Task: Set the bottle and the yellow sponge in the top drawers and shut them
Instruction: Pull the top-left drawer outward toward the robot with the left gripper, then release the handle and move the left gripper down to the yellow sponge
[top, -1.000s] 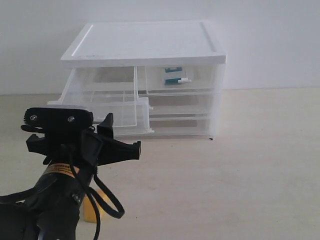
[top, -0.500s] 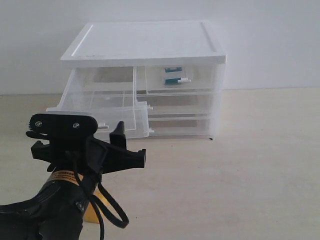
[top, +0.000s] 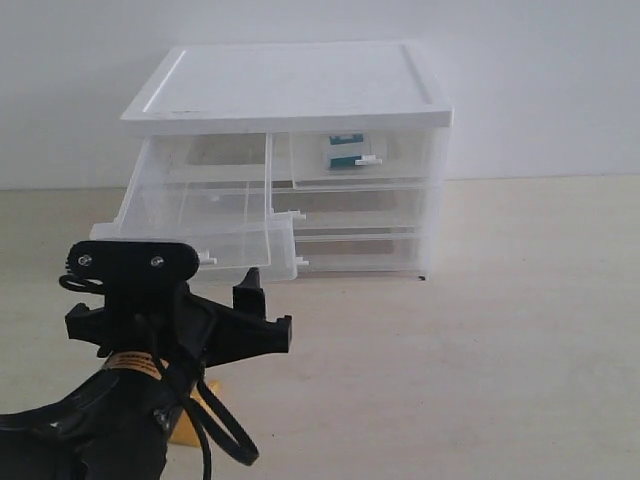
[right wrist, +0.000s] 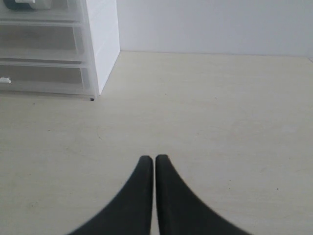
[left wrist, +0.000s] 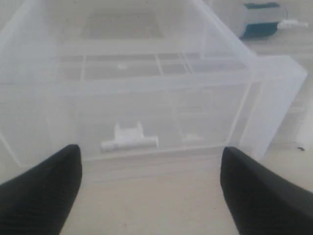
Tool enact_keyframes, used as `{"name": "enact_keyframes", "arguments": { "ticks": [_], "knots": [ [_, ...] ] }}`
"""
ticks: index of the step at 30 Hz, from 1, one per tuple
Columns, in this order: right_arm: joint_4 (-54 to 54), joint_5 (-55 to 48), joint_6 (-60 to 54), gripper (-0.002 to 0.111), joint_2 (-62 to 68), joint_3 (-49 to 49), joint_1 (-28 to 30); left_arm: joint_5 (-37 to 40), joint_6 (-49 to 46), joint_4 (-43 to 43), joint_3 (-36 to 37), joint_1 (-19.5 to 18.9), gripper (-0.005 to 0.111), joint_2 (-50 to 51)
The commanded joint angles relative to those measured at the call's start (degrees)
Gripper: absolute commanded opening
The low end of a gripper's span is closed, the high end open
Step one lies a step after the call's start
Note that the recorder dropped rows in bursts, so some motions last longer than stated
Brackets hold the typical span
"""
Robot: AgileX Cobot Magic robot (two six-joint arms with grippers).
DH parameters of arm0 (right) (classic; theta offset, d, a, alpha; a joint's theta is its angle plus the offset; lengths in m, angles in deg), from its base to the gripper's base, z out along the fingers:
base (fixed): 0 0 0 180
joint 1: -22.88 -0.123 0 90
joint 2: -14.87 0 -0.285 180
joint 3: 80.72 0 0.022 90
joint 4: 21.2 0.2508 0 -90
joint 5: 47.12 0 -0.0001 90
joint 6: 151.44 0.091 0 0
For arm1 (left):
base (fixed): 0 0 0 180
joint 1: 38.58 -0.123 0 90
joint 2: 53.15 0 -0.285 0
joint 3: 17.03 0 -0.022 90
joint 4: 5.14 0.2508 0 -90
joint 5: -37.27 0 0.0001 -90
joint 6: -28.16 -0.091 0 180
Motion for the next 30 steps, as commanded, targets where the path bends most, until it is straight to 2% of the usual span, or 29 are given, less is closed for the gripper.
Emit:
{"name": "enact_keyframes", "arguments": {
  "ticks": [1, 7, 14, 18, 21, 23, 26, 30],
  "knots": [
    [0.04, 0.59, -0.08, 0.0, -0.32, 0.04, -0.12, 1.38, -2.53, -2.5, 0.41, 2.05, 0.073, -0.14],
    [0.04, 0.59, -0.08, 0.0, -0.32, 0.04, -0.12, 0.83, -11.21, -12.97, 0.41, 5.57, 0.073, -1.9],
    [0.04, 0.59, -0.08, 0.0, -0.32, 0.04, -0.12, 2.72, -29.42, -27.03, 0.41, 12.85, 0.073, -7.25],
    [0.04, 0.59, -0.08, 0.0, -0.32, 0.04, -0.12, 2.04, -43.18, -32.5, 0.41, 17.29, 0.07, -10.64],
    [0.04, 0.59, -0.08, 0.0, -0.32, 0.04, -0.12, 1.58, -54.14, -37.7, 0.41, 17.86, 0.055, -13.48],
    [0.04, 0.59, -0.08, 0.0, -0.32, 0.04, -0.12, 1.83, -60.33, -38.35, 0.41, 17.86, 0.036, -15.71],
    [0.04, 0.59, -0.08, 0.0, -0.32, 0.04, -0.12, 6.41, -63.46, -38.35, 1.31, 17.86, 0.004, -19.64],
    [0.04, 0.59, -0.08, 0.0, -0.32, 0.04, -0.12, 9.45, -67.72, -38.35, 1.31, 17.86, 0.004, -25.72]
  ]
}}
